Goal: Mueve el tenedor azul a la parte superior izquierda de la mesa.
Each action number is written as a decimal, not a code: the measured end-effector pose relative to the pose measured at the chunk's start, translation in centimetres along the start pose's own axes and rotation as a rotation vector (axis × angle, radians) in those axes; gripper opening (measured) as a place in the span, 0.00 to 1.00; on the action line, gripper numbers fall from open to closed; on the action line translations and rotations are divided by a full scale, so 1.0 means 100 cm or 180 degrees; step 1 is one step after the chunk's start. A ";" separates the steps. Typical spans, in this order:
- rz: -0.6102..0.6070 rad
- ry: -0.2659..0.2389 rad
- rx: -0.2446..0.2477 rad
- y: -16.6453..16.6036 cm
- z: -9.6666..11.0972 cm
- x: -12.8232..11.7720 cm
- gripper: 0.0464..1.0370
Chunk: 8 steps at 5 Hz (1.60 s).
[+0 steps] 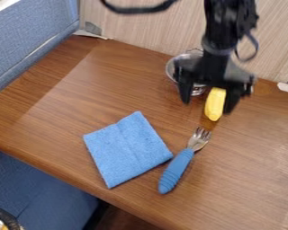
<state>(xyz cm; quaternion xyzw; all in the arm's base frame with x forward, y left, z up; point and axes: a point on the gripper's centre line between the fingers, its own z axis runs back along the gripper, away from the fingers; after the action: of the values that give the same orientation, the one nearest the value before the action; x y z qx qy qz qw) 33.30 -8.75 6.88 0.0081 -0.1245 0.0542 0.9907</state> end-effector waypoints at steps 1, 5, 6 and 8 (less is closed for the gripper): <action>-0.0118 0.0124 -0.0139 -0.009 -0.011 -0.031 0.96; -0.0190 0.0536 0.0072 0.017 -0.051 -0.095 0.96; -0.0141 0.0563 0.0086 0.020 -0.057 -0.091 0.91; -0.0161 0.0521 0.0078 0.017 -0.060 -0.088 0.43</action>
<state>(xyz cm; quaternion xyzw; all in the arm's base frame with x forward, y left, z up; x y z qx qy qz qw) 26.11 -7.76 -1.08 0.0189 -0.0422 0.0312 0.9984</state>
